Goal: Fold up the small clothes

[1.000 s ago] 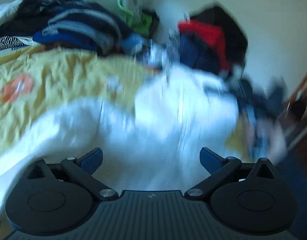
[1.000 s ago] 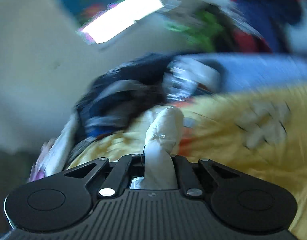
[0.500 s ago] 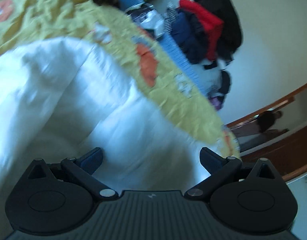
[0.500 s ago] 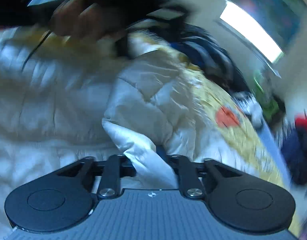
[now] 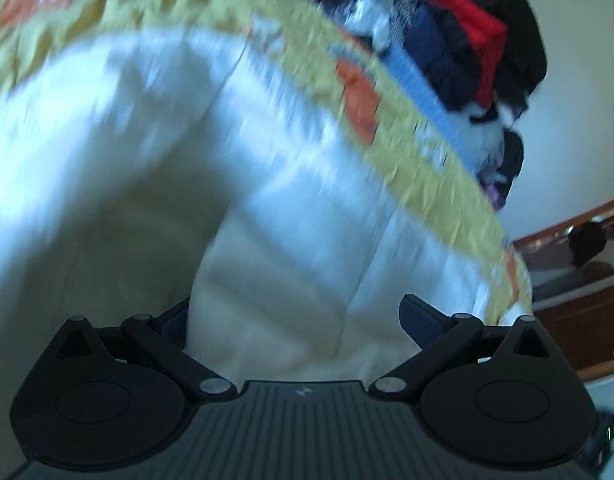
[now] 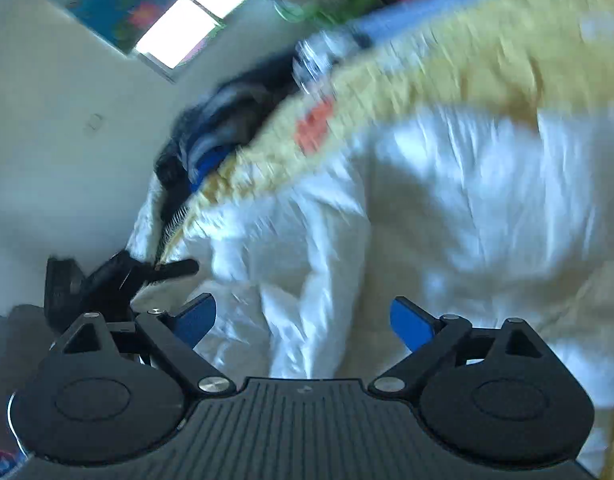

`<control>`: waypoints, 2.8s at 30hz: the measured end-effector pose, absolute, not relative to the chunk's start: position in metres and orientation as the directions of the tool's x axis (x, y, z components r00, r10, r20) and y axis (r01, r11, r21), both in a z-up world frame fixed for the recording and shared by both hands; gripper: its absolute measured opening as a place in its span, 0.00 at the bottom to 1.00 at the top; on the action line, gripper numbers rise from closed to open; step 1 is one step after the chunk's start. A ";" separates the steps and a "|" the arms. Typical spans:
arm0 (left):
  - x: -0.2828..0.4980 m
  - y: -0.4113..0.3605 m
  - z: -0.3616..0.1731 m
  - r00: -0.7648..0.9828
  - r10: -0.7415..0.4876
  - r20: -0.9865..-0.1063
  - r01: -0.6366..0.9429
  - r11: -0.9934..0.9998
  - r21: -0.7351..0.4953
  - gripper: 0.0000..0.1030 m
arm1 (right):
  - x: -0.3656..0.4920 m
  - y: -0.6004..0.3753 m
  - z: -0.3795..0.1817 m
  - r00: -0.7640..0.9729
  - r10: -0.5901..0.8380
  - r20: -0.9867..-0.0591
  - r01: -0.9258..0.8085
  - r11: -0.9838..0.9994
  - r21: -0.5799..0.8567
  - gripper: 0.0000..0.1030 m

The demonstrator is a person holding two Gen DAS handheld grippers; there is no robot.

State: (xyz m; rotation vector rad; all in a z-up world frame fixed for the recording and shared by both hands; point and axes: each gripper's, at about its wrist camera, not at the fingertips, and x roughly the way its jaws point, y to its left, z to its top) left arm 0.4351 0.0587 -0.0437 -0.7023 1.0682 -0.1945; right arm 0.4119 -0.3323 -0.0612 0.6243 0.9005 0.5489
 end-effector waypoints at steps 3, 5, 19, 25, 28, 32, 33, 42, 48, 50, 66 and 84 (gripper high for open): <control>0.422 0.056 -0.054 0.466 -0.469 -0.751 -0.167 0.786 -0.595 1.00 | 0.415 -0.319 -0.079 0.450 0.679 -0.580 -0.145 0.696 0.703 0.71; 0.419 0.052 -0.053 0.463 -0.465 -0.755 -0.152 0.797 -0.584 1.00 | 0.413 -0.308 -0.089 0.407 0.678 -0.612 -0.131 0.706 0.696 0.46; 0.422 0.023 -0.038 0.463 -0.468 -0.753 0.020 0.855 -0.519 0.32 | 0.404 -0.339 -0.047 0.422 0.726 -0.544 -0.232 0.666 0.709 0.14; 0.412 0.016 -0.043 0.476 -0.436 -0.764 0.068 0.884 -0.462 0.62 | 0.408 -0.338 -0.096 0.440 0.670 -0.598 -0.139 0.708 0.692 0.19; 0.384 0.024 -0.008 0.584 -0.379 -0.717 0.126 0.916 -0.381 0.81 | 0.393 -0.355 -0.080 0.506 0.656 -0.561 -0.092 0.687 0.721 0.60; 0.331 0.029 0.029 0.770 -0.209 -0.603 0.120 0.975 -0.185 0.84 | 0.346 -0.398 -0.046 0.644 0.636 -0.425 -0.127 0.637 0.760 0.69; 0.322 0.025 0.035 0.794 -0.201 -0.573 0.129 0.978 -0.164 0.84 | 0.335 -0.410 -0.040 0.680 0.615 -0.399 -0.129 0.636 0.761 0.69; 0.336 -0.058 -0.007 0.732 -0.367 -0.574 0.318 0.929 -0.188 0.85 | 0.319 -0.512 -0.038 0.816 0.422 -0.395 0.088 0.585 0.806 0.67; 0.335 -0.092 -0.065 0.729 -0.270 -0.629 0.338 0.941 -0.013 0.96 | 0.340 -0.475 -0.054 0.777 0.530 -0.340 0.004 0.536 0.844 0.71; 0.338 -0.096 -0.081 0.734 -0.251 -0.631 0.335 0.942 0.014 0.99 | 0.358 -0.444 -0.061 0.729 0.601 -0.327 -0.031 0.506 0.862 0.71; 0.340 -0.087 -0.082 0.724 -0.297 -0.623 0.342 0.938 -0.050 1.00 | 0.412 -0.326 -0.059 0.580 0.601 -0.549 -0.197 0.758 0.621 0.70; 0.328 -0.087 -0.040 0.673 -0.494 -0.550 0.390 0.869 -0.303 1.00 | 0.418 -0.656 -0.079 0.799 -0.029 -0.600 0.510 0.560 0.652 0.58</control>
